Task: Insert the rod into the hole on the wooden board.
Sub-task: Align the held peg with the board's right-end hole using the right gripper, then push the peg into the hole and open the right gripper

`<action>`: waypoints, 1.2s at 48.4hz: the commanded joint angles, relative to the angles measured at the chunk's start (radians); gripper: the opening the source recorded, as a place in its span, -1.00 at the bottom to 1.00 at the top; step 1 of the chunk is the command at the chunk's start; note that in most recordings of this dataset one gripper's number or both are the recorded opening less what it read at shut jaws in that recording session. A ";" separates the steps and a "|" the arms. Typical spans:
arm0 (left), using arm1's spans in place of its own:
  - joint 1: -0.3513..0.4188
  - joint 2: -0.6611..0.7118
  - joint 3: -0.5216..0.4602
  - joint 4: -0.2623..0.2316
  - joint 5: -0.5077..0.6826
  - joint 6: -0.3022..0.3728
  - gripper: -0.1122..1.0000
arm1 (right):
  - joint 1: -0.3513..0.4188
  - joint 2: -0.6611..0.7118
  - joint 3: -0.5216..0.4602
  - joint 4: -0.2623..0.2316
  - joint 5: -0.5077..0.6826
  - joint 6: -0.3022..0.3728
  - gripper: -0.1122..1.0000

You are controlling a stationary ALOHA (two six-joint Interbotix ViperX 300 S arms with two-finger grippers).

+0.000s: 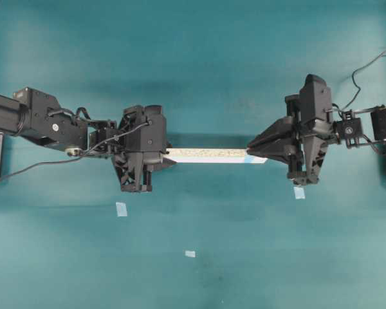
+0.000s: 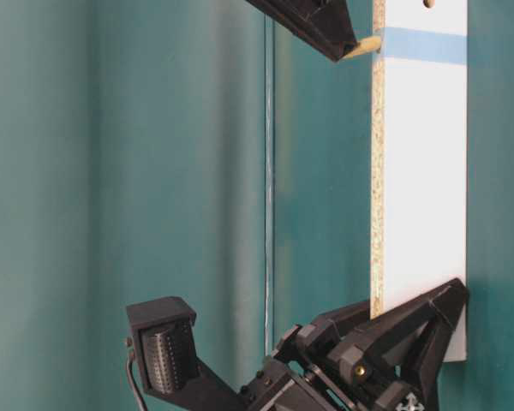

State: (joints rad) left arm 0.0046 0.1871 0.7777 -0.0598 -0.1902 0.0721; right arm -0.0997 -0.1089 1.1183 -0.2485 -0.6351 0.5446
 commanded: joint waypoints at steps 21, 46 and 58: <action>0.005 -0.014 -0.005 -0.002 -0.008 -0.009 -0.22 | -0.005 0.000 -0.005 0.002 -0.003 -0.003 -0.63; 0.005 -0.014 -0.003 0.000 -0.008 -0.009 -0.22 | -0.005 0.006 0.017 0.002 -0.009 -0.006 -0.63; 0.005 -0.014 0.002 -0.002 -0.008 -0.009 -0.22 | 0.002 0.002 0.026 0.002 -0.009 -0.006 -0.63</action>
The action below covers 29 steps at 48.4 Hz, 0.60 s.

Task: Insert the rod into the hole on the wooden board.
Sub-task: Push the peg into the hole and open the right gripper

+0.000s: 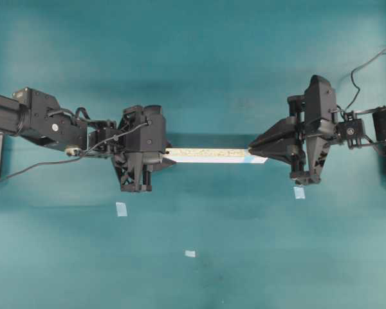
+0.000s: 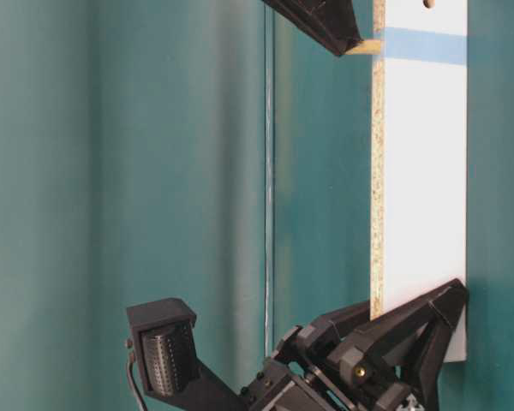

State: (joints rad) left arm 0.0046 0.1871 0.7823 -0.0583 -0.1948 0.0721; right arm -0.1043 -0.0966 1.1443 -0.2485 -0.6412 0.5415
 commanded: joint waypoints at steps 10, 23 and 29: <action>0.005 -0.014 -0.002 -0.003 -0.003 -0.011 -0.22 | 0.011 -0.011 0.005 0.002 -0.003 0.000 -0.63; 0.005 -0.014 -0.005 -0.002 -0.003 -0.011 -0.22 | 0.020 -0.011 0.002 0.002 0.012 0.000 -0.63; 0.005 -0.014 -0.006 -0.003 -0.003 -0.012 -0.22 | 0.021 -0.011 -0.008 0.002 0.031 -0.003 -0.63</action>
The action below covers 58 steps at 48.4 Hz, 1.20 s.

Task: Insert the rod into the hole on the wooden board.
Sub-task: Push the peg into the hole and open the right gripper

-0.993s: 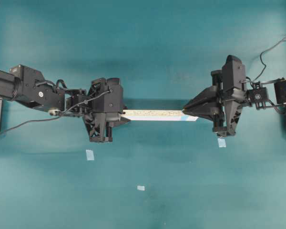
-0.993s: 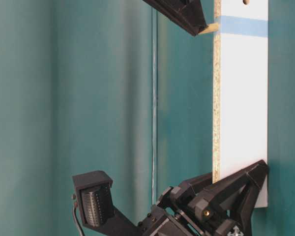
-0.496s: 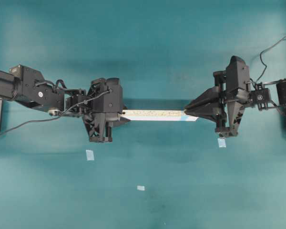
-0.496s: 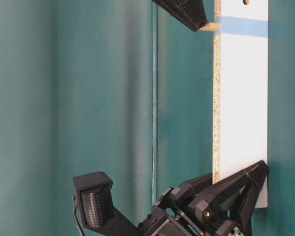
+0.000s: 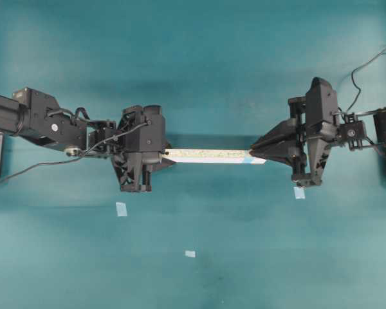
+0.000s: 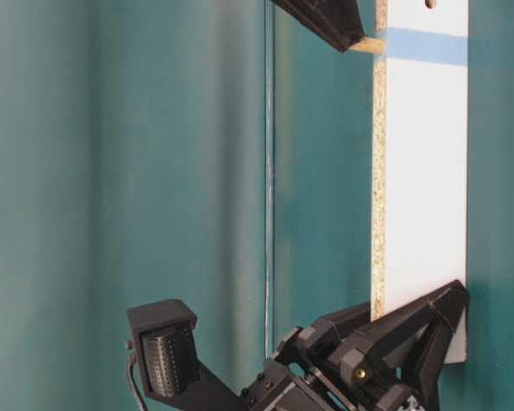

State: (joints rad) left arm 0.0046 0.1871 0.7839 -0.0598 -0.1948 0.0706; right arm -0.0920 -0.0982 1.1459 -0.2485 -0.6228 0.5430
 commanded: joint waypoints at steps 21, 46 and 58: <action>0.005 -0.014 -0.005 -0.002 -0.005 -0.015 -0.22 | 0.015 -0.009 -0.035 0.002 0.098 -0.038 -0.63; 0.015 -0.014 -0.005 0.000 -0.006 -0.015 -0.22 | 0.018 0.014 -0.032 0.002 0.109 -0.040 -0.63; 0.015 -0.020 0.000 -0.002 -0.006 -0.015 -0.22 | 0.018 0.012 -0.035 0.002 0.144 -0.031 -0.63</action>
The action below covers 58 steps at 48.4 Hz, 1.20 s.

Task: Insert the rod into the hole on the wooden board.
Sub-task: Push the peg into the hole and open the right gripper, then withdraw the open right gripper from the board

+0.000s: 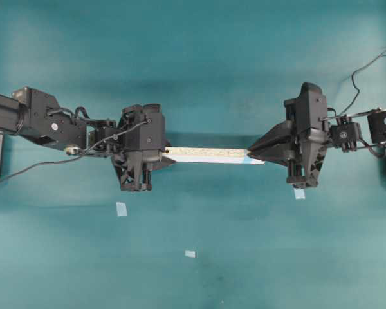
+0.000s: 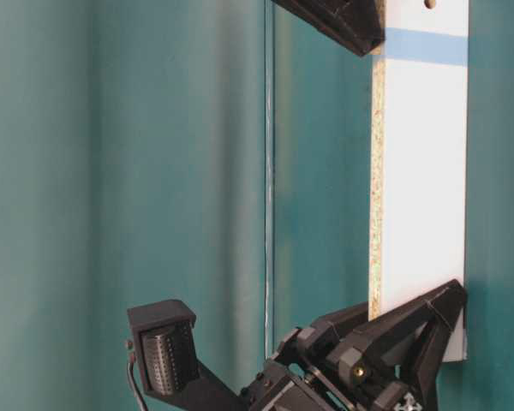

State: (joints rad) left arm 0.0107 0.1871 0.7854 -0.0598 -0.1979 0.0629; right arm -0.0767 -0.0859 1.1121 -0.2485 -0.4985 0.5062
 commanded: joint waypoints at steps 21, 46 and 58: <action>0.005 -0.029 -0.008 -0.002 0.003 -0.018 0.27 | 0.003 -0.009 -0.020 -0.003 0.077 0.008 -0.62; -0.005 -0.031 -0.009 0.000 0.005 -0.018 0.26 | 0.003 -0.054 -0.029 -0.009 0.101 0.000 0.66; -0.006 -0.031 -0.011 -0.002 0.006 -0.014 0.26 | 0.003 -0.060 -0.034 -0.009 0.115 0.000 0.66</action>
State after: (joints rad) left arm 0.0092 0.1856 0.7869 -0.0598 -0.1887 0.0522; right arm -0.0752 -0.1273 1.0922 -0.2562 -0.3820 0.5077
